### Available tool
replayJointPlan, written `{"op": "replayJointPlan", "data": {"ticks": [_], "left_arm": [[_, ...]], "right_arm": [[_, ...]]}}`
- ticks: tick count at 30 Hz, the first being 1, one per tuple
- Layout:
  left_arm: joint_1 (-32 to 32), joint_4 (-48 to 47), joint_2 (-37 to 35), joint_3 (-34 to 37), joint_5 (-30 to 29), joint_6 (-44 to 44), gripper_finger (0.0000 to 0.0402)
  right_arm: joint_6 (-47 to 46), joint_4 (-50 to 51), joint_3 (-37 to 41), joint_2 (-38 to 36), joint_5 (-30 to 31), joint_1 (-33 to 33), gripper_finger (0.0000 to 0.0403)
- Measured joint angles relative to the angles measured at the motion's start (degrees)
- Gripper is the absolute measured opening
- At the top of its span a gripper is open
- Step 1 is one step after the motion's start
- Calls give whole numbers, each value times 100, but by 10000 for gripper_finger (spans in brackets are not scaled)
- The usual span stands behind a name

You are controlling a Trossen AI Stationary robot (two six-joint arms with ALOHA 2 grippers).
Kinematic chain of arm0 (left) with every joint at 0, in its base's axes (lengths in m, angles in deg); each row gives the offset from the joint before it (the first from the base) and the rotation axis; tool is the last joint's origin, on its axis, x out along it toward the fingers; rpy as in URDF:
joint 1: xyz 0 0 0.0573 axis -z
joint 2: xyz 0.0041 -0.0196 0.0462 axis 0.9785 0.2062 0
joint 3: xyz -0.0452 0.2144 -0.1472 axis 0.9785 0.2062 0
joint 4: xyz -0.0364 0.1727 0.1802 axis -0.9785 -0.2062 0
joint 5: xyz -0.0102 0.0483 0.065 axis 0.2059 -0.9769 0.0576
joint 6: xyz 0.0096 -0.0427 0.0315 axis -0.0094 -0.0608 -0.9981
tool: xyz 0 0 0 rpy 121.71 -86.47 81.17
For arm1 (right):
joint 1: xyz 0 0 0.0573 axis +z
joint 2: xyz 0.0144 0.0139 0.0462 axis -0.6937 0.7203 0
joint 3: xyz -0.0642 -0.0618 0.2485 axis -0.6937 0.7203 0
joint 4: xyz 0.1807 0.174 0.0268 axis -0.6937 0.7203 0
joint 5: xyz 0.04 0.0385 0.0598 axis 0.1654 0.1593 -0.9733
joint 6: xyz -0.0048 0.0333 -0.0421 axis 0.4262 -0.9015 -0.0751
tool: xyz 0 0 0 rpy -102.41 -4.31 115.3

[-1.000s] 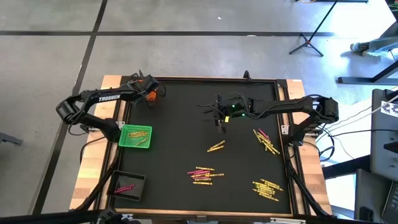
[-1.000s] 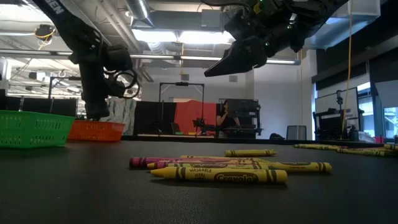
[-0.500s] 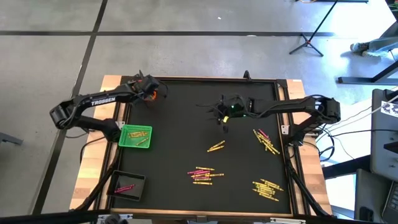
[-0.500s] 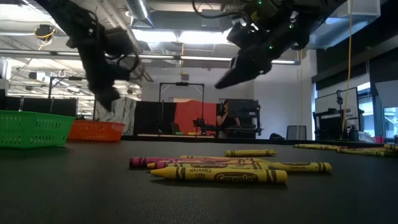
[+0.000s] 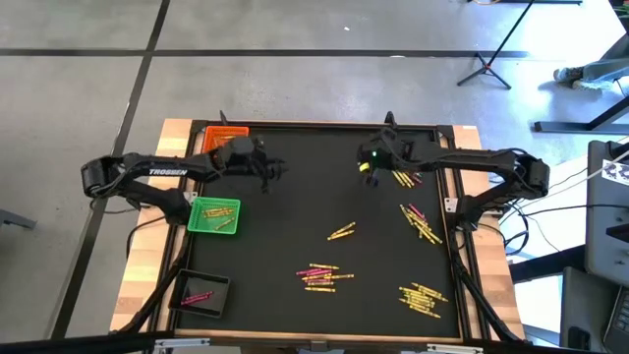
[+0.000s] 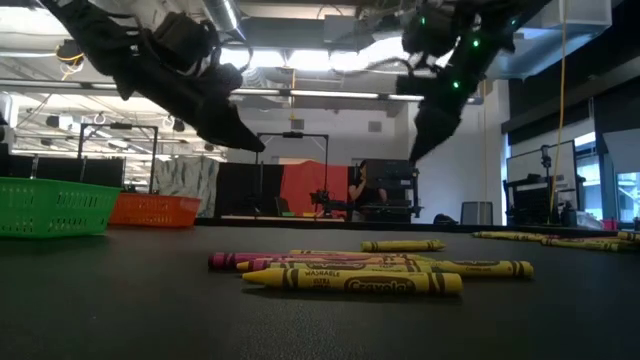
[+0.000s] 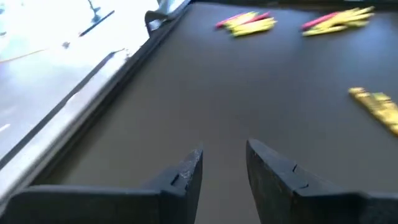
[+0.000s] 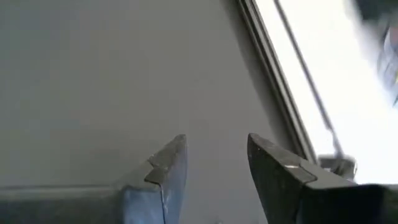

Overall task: Sort crayons
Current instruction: Put the yellow crayon into the green bin

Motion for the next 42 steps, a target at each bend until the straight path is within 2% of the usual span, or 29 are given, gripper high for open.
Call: {"op": "replayJointPlan", "data": {"ticks": [5,8,12,15,20,24,27,30,36,42], "left_arm": [[598,552,23,289,6,-17,106],[878,717,42,364,-66,56,105],[1222,732,78,377,-78,189,105],[1445,763,95,378,-85,195,105],[1718,905,174,378,-425,201,105],[1886,1012,300,378,-470,201,105],[2002,1159,440,376,-468,203,105],[2096,1290,599,376,-468,203,105],[2242,1300,729,376,-470,214,105],[2349,1368,727,376,-570,210,105]], "right_arm": [[-408,330,7,67,-664,-827,168],[-474,257,71,156,-1656,-1075,168],[-239,-532,527,194,-3193,-849,168],[-79,-1300,959,191,-3650,-447,168],[192,-2460,1753,191,-3711,407,168],[209,-3417,2323,193,-3703,959,168],[211,-4086,2747,193,-3412,1249,168],[209,-4650,3008,193,-3298,1380,168],[209,-4747,3126,194,-3358,1438,168],[205,-5370,3123,634,-3604,1436,168]]}}
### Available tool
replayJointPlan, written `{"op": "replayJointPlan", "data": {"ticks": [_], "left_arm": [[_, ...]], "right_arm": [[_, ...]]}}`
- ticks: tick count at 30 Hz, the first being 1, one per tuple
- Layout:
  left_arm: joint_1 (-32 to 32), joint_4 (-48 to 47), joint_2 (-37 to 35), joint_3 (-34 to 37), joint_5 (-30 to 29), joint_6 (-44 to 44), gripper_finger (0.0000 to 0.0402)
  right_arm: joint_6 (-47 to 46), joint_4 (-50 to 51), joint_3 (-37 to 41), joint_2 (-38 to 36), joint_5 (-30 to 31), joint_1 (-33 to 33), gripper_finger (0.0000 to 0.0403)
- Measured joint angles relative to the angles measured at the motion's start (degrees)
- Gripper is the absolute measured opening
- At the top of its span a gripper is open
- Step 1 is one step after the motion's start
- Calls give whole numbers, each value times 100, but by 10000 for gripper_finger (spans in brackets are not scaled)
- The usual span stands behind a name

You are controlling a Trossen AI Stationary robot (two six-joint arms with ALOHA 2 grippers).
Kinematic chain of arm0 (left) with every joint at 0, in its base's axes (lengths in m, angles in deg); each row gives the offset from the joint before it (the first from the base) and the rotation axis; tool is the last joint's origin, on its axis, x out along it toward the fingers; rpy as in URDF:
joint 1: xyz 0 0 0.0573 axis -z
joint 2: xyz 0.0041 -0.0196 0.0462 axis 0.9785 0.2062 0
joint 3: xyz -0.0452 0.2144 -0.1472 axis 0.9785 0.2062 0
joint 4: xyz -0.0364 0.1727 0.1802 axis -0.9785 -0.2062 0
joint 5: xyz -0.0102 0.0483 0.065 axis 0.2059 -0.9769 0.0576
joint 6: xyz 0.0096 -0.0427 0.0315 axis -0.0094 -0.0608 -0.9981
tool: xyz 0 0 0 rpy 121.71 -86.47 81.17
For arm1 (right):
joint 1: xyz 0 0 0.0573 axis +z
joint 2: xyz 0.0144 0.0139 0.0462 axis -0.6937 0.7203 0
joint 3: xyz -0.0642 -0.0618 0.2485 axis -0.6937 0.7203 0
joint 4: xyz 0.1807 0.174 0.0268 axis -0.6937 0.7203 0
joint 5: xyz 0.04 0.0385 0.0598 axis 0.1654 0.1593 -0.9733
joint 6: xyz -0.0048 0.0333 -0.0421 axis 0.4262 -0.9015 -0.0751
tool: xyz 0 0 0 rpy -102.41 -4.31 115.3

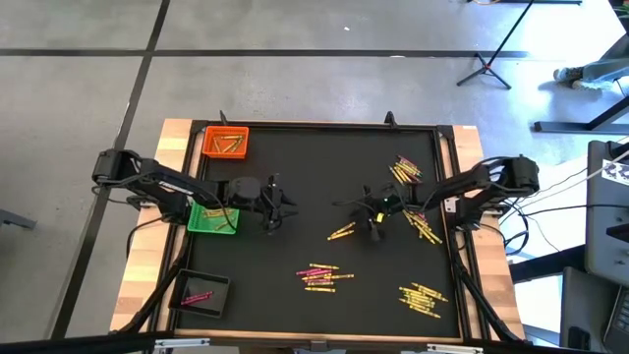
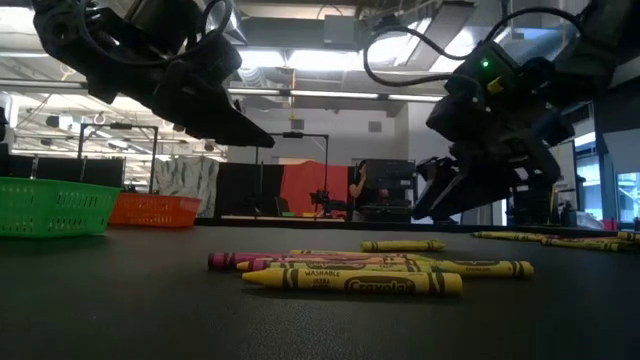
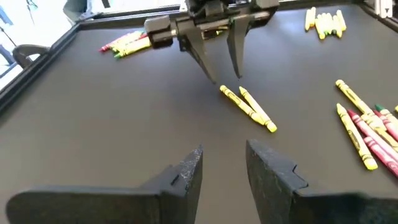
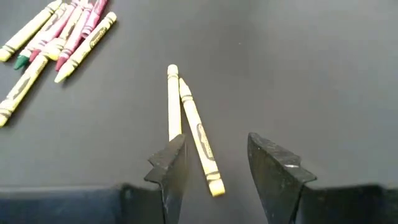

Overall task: Sort crayons
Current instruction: Put the yellow crayon into the green bin

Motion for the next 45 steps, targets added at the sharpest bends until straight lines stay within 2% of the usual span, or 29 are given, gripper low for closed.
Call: {"op": "replayJointPlan", "data": {"ticks": [12,15,23,26,34,39,45], "left_arm": [[8,20,0,0,-189,-7,105],[6,24,-2,0,-195,-7,105],[4,31,-2,0,-195,-12,105],[4,31,-2,0,-195,-55,105],[4,71,-4,0,-239,-55,105],[2,103,-4,0,-979,-9,107],[-99,72,-7,0,-1106,256,145]], "right_arm": [[-20,-538,-10,818,9,-20,161],[-15,-555,-19,884,115,-20,136],[27,-490,-22,893,166,-20,34],[28,-469,-19,893,287,-15,11],[-27,-571,-5,812,473,-9,21],[-64,-491,14,602,860,-24,6],[-186,-532,14,255,1060,-24,15]]}}
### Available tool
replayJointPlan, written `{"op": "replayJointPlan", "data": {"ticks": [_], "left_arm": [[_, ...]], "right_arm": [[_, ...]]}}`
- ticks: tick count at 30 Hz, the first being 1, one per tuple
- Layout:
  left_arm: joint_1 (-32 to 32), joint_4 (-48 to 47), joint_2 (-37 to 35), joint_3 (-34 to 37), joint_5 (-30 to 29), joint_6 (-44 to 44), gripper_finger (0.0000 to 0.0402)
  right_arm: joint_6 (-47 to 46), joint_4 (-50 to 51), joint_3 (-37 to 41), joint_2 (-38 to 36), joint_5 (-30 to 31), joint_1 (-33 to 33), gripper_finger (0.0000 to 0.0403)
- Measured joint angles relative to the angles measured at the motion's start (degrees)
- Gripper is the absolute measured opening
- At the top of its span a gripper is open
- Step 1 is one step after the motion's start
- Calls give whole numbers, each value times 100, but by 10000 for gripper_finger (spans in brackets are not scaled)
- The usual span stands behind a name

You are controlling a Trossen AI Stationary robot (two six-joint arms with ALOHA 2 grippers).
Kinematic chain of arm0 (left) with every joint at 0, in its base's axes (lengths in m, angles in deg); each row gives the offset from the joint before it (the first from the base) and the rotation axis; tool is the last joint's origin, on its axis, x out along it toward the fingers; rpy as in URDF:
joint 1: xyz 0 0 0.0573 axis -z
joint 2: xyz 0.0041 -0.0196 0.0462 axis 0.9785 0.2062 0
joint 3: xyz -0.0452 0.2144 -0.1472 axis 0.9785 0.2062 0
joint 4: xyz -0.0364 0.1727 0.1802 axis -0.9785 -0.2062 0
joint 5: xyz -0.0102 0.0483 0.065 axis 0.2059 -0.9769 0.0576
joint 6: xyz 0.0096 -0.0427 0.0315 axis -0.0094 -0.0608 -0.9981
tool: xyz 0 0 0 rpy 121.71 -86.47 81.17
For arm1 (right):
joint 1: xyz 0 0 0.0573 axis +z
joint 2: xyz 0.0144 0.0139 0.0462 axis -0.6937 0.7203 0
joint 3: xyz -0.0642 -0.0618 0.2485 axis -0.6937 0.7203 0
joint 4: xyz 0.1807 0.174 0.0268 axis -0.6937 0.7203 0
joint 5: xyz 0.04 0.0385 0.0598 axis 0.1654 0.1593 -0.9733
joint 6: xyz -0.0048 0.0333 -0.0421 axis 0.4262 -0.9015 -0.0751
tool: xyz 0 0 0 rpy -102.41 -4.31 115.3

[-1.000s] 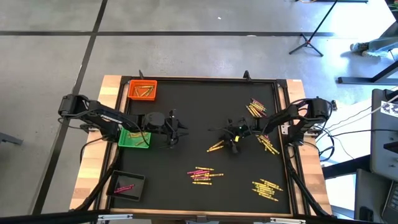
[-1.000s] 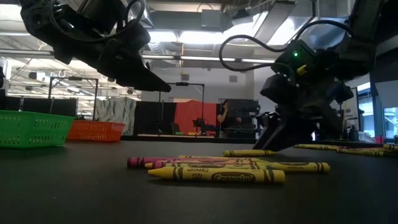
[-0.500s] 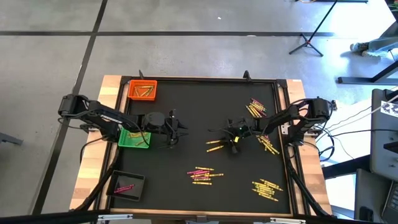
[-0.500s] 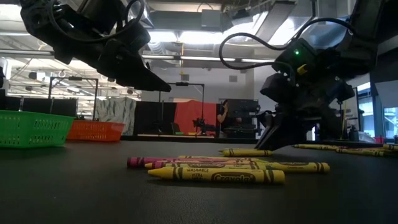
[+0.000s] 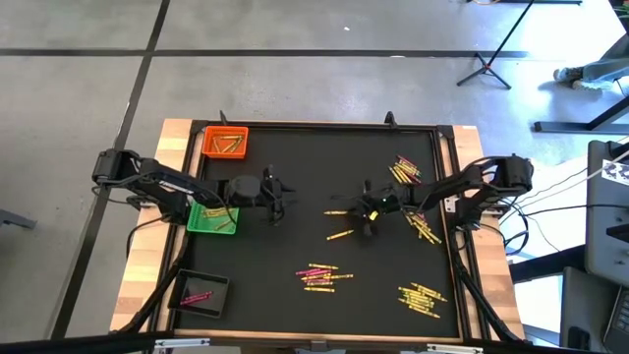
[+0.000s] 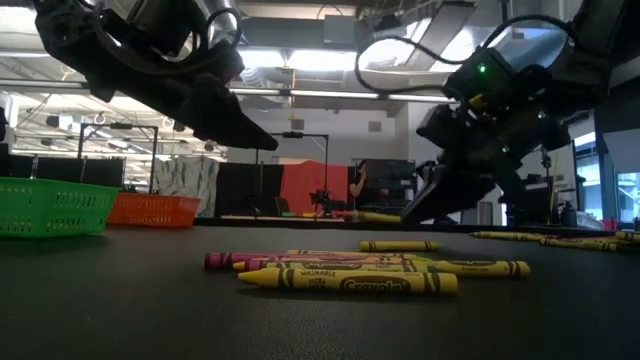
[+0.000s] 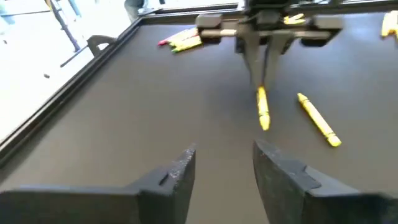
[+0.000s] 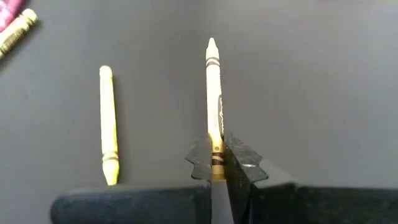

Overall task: Sort crayons
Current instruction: Put the yellow crayon into the green bin

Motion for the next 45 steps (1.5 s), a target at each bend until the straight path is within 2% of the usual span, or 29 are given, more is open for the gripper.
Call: {"op": "replayJointPlan", "data": {"ticks": [6,12,15,19,27,33,38,45], "left_arm": [[-13,45,1,29,96,-28,174],[-70,2023,68,854,390,-152,175],[-232,2485,82,1131,332,-131,175],[-336,2944,319,1143,402,-154,176],[-339,3581,1314,605,716,-456,176],[-339,4342,2015,147,1010,-465,176],[-301,4376,2390,-359,1627,-418,176],[-223,4369,2510,-759,1915,-452,176]], "right_arm": [[24,-29,-4,-462,-4,0,7],[190,-218,-11,-737,46,0,15],[328,-783,-13,-647,47,0,12],[457,-1787,-13,-380,0,0,13],[634,-3311,-32,151,-35,7,15],[653,-3489,-31,227,-291,9,16],[643,-3508,-31,253,-413,52,16],[654,-3526,-33,253,-349,44,16]]}}
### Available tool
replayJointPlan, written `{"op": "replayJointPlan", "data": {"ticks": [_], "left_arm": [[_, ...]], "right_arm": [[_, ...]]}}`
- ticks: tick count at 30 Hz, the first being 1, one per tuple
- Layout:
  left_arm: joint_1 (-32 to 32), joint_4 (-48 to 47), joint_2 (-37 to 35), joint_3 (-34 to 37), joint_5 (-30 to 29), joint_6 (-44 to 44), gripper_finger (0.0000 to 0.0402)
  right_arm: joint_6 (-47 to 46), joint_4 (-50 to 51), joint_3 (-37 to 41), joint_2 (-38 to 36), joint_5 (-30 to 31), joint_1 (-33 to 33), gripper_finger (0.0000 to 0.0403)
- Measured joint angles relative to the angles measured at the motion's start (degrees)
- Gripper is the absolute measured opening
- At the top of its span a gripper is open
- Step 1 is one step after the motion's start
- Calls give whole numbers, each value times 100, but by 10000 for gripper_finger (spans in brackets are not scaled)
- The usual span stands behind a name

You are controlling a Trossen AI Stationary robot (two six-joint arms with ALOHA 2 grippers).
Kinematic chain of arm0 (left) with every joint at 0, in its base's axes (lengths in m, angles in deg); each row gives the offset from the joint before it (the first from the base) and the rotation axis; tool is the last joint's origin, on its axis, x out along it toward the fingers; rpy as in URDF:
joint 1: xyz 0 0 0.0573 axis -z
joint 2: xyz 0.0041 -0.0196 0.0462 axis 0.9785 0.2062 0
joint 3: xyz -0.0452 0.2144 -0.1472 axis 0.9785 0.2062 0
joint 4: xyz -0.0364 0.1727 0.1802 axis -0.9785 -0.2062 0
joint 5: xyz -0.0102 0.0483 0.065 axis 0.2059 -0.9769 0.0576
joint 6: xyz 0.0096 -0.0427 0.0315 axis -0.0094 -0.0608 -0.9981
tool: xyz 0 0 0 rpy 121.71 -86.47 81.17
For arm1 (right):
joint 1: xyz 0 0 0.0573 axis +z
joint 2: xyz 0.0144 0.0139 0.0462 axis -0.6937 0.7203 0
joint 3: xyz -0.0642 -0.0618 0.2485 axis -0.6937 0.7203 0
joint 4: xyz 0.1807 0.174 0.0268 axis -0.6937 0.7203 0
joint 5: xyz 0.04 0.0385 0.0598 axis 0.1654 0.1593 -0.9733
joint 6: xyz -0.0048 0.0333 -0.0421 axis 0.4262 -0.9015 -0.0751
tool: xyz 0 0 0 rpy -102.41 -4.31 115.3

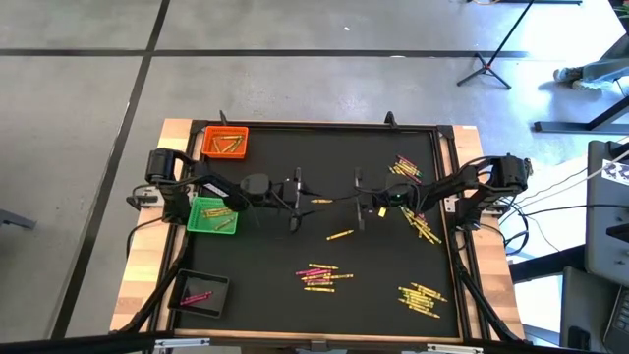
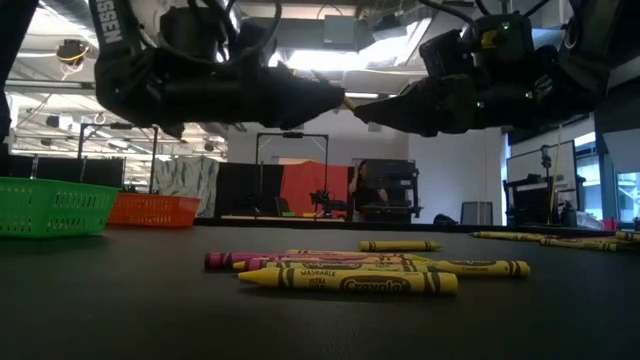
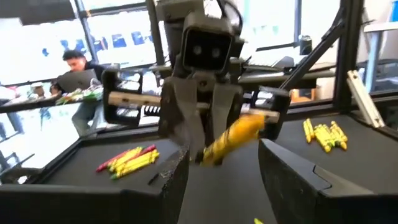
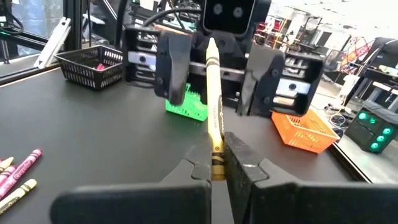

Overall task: Sort crayons
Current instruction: Put the yellow crayon into the green bin

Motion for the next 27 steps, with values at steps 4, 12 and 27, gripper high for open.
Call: {"op": "replayJointPlan", "data": {"ticks": [4,12,27], "left_arm": [[9,2,3,-163,99,4,169],[2,-22,3,-247,109,-4,82],[8,-294,-166,-242,130,13,4]], "right_arm": [[2,8,0,0,0,0,17],[-2,10,0,0,-10,0,17],[-186,-22,0,-36,-360,0,109]]}}
